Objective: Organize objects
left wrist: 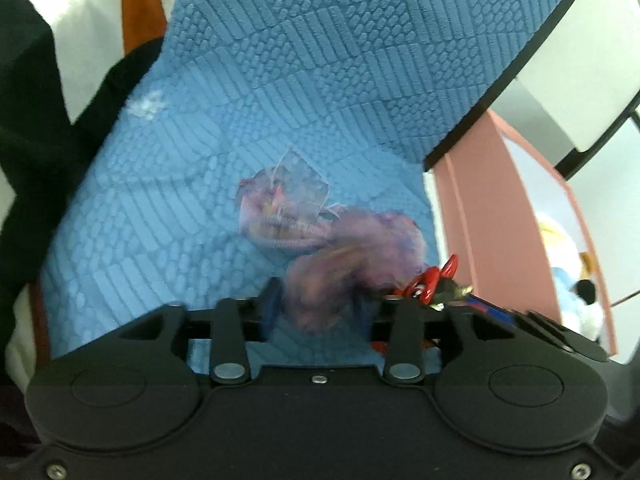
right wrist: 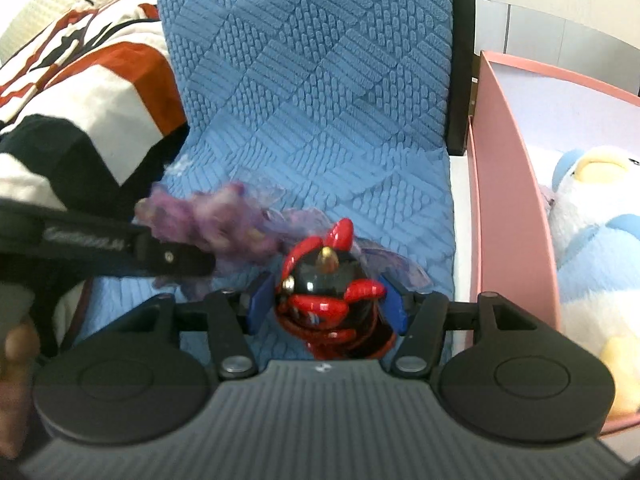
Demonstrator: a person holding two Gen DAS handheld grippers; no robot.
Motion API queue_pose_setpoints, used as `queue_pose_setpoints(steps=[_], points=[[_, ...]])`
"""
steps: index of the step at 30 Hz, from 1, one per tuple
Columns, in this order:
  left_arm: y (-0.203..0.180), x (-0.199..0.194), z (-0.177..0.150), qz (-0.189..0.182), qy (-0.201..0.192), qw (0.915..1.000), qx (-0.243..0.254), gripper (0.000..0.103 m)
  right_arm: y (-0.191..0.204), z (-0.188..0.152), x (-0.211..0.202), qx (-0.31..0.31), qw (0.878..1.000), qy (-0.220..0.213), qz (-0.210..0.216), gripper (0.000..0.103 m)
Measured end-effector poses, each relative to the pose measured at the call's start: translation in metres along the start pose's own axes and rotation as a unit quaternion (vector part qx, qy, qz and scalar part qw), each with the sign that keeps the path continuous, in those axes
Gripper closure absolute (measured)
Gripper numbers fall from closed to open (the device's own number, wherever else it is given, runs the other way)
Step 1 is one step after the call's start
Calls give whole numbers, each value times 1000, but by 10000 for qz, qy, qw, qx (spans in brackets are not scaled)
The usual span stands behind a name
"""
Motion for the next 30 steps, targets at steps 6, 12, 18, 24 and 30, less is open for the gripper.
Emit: queue_pose_setpoints(steps=[6, 12, 18, 24, 30], points=[[0, -4, 5, -167, -54, 9998, -88, 22, -2, 3, 12, 77, 9999, 19, -95, 39], [1, 5, 7, -296, 130, 9994, -134, 19, 2, 0, 20, -15, 9999, 116, -108, 42], [8, 26, 2, -164, 642, 9974, -281, 19, 7, -2, 18, -115, 9995, 94, -269, 42], [14, 38, -3, -406, 1011, 9927, -509, 22, 9, -5, 17, -178, 9992, 96, -335, 42], [12, 45, -7, -316, 1127, 9921, -462, 35, 14, -7, 17, -468, 9978, 98, -450, 42]])
Point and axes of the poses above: each gripper's, at about its wrist camera, not at the fingertips, and x roughly the way its jaws point, y to its left, z to its top, the point moved 5 cm from there along x, roughly the way its jaws point, and after that the axes turned 10 degrees about y, right-handed, at the moved point
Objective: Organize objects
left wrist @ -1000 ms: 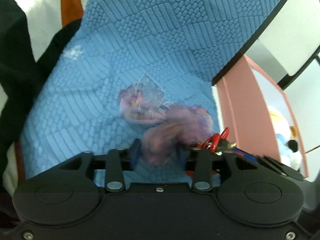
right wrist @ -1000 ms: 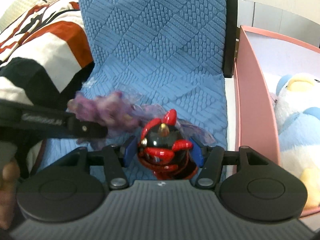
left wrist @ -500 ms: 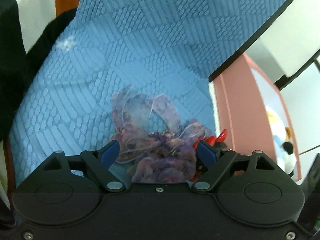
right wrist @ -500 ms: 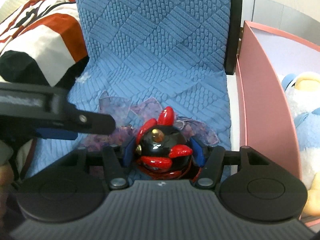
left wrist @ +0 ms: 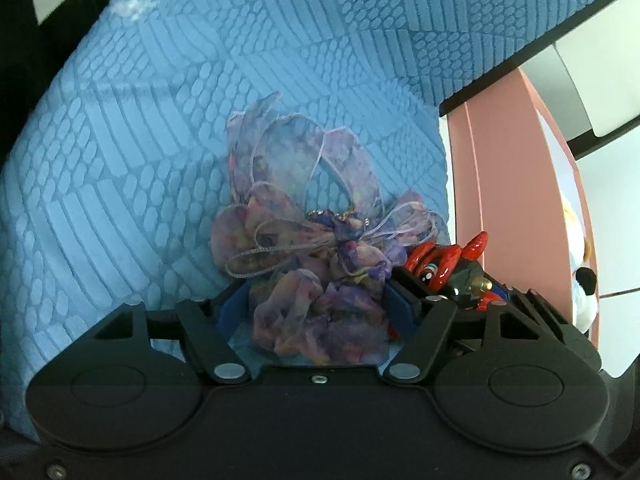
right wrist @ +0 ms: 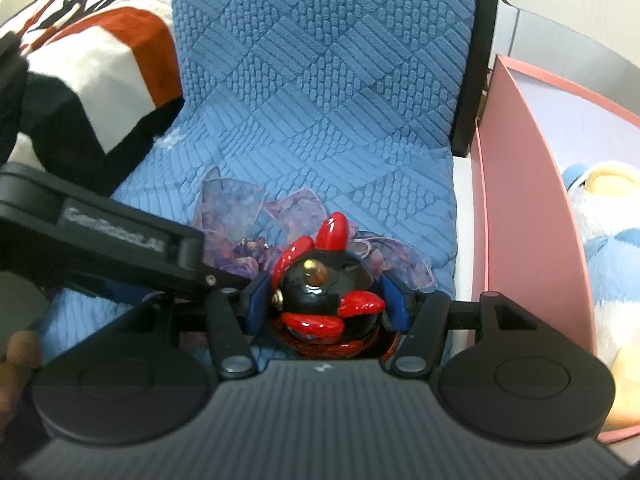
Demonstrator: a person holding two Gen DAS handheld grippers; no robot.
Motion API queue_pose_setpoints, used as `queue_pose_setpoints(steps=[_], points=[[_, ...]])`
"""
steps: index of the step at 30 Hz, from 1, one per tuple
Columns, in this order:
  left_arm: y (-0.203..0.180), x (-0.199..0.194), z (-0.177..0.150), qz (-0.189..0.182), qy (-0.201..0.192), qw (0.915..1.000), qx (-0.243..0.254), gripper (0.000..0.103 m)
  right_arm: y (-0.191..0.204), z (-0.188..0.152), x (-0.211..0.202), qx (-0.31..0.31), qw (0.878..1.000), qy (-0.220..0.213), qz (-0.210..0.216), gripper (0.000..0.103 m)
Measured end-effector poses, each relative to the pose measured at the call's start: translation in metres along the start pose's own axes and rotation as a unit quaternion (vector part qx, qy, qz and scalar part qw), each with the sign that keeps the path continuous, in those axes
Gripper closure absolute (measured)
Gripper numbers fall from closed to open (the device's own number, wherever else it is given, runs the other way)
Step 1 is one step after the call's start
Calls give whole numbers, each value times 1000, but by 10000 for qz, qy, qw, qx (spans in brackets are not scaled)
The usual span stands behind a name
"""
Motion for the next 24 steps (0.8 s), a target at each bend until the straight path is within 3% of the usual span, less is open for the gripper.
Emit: queue_pose_setpoints(steps=[2, 6, 13, 24], points=[[-2, 1, 0, 64, -34, 10000, 41, 37, -1, 0, 0, 3, 10000, -10, 7, 42], [-2, 3, 1, 241, -94, 9996, 64, 59, -4, 0, -2, 147, 9998, -2, 103, 42], [-6, 3, -1, 549, -185, 9980, 250, 84, -3, -3, -6, 234, 9995, -3, 197, 42], [-11, -6, -8, 582, -334, 9968, 433, 87, -3, -9, -16, 278, 9993, 64, 246, 42]])
Point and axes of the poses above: each gripper's, at about its wrist camera, not at the fingertips, and x roughly the way its jaws point, y to its left, z to its top, the point moved 5 cm from there along x, roughly the way its jaws point, and after that the axes turned 10 degrees about y, right-handed, at the moved point
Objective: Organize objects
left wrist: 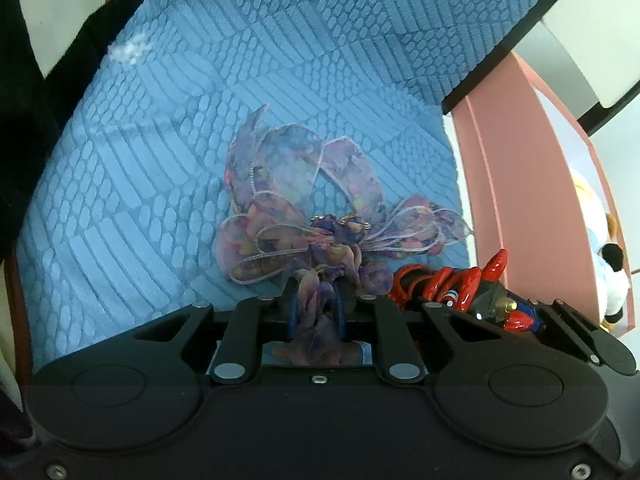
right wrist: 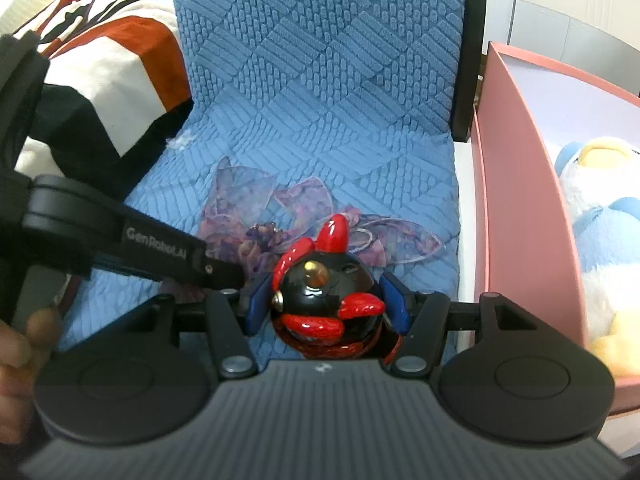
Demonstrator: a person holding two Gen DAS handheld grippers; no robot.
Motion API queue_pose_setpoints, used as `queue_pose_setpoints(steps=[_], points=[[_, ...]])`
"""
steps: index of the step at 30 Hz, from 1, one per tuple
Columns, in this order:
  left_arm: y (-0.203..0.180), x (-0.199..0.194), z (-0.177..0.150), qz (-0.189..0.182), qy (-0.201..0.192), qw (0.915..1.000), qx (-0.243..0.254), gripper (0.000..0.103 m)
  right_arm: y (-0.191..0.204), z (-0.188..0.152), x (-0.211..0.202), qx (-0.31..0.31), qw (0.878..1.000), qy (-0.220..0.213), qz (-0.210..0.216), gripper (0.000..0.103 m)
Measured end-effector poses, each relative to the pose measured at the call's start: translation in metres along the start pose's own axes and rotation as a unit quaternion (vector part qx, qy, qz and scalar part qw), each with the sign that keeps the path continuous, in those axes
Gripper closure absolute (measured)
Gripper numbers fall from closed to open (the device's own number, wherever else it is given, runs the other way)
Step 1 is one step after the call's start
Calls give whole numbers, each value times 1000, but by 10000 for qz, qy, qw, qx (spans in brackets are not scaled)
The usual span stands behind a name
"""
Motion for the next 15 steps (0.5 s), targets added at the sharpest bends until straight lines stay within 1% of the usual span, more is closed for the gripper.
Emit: queue_pose_setpoints(steps=[4, 8, 11, 13, 15], points=[[-4, -13, -2, 13, -162, 9999, 34, 88, 0, 2, -13, 14, 10000, -17, 42, 42], [-10, -33, -5, -92, -340, 9994, 24, 88, -1, 6, -29, -6, 9999, -88, 62, 42], [-18, -46, -10, -60, -462, 9989, 98, 88, -4, 10, -42, 49, 9999, -112, 106, 42], [-22, -56, -15, -165, -514, 9985, 69, 88, -5, 11, -52, 84, 9998, -138, 127, 42], [-25, -65, -18, -182, -564, 9982, 12, 89, -6, 11, -64, 115, 9997, -173, 145, 42]])
Point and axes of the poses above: each gripper's, at about its wrist camera, not at the fingertips, and x roughly the way its jaws point, y to its left, z to its top, the point moved 5 cm from there along x, roughly the way its jaws point, and after that the axes turned 10 degrees about y, right-handed, at the moved point
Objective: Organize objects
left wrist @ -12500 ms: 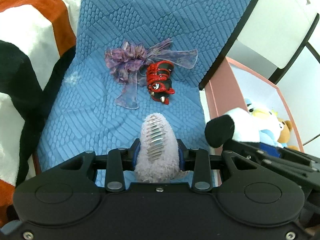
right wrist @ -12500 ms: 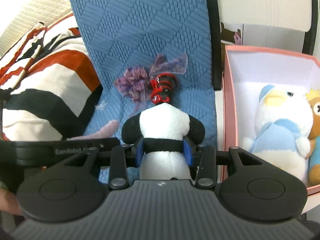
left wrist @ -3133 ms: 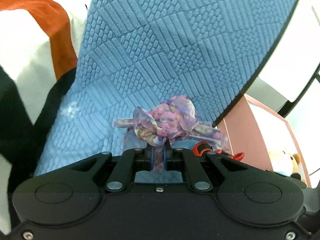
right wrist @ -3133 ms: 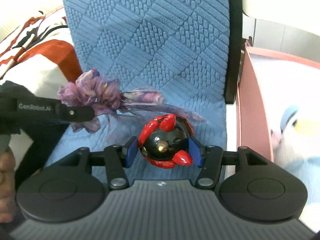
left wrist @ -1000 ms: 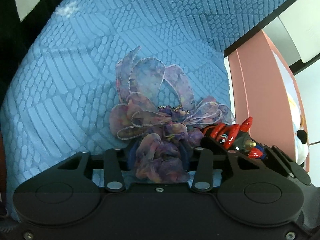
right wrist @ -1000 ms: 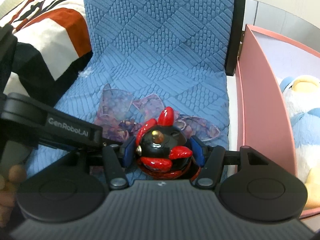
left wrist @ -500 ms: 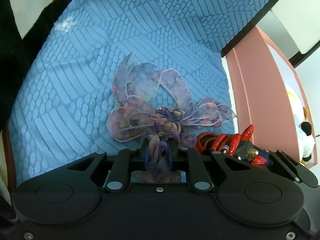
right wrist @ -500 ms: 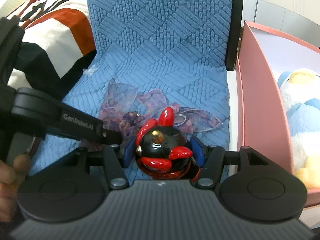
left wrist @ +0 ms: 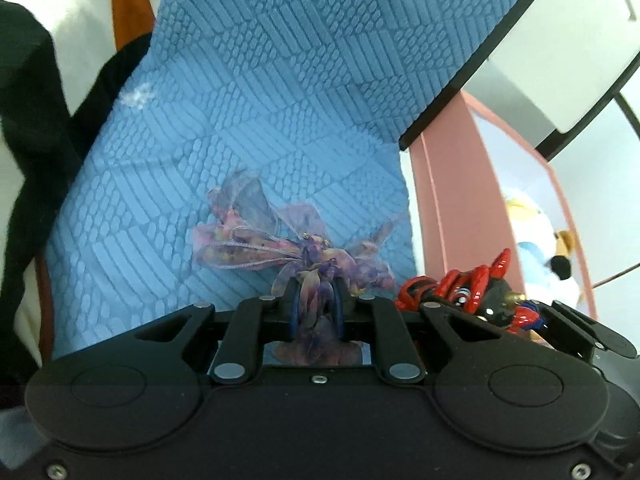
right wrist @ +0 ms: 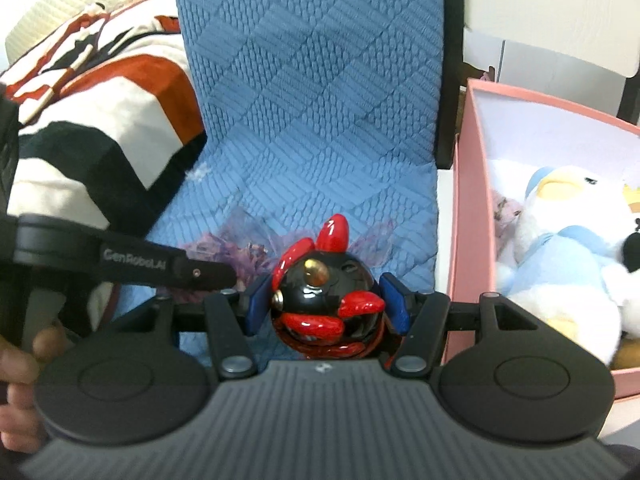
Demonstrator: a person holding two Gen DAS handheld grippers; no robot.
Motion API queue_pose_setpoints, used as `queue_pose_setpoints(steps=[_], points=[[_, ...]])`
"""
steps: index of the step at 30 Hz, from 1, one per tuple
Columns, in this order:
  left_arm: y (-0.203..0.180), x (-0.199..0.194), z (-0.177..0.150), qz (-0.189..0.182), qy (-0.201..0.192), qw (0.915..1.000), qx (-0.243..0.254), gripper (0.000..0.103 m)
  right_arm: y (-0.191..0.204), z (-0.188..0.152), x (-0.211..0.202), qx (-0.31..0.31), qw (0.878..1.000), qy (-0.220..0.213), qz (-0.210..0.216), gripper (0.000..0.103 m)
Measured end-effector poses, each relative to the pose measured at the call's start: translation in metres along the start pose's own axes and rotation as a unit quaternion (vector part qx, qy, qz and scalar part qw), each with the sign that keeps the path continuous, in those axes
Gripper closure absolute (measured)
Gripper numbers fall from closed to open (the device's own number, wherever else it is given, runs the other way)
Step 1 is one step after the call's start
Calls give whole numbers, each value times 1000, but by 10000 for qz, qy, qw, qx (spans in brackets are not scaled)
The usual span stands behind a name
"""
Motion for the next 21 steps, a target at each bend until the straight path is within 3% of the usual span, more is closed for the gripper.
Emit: queue_pose_setpoints(steps=[10, 21], points=[[-27, -49, -1, 28, -161, 9999, 27, 89, -10, -2, -55, 253, 9994, -179, 122, 42], [-83, -87, 36, 18, -411, 9988, 256, 99, -40, 25, -97, 319, 9981, -499, 177, 42]])
Point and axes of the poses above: each gripper's, at about its wrist camera, not at the fingertips, and x roughly the way its jaws point, y to its left, z to its top, the point moved 5 cm from there along x, roughly the way its jaws point, and after that the axes turned 10 degrees about y, right-handed, at the moved point
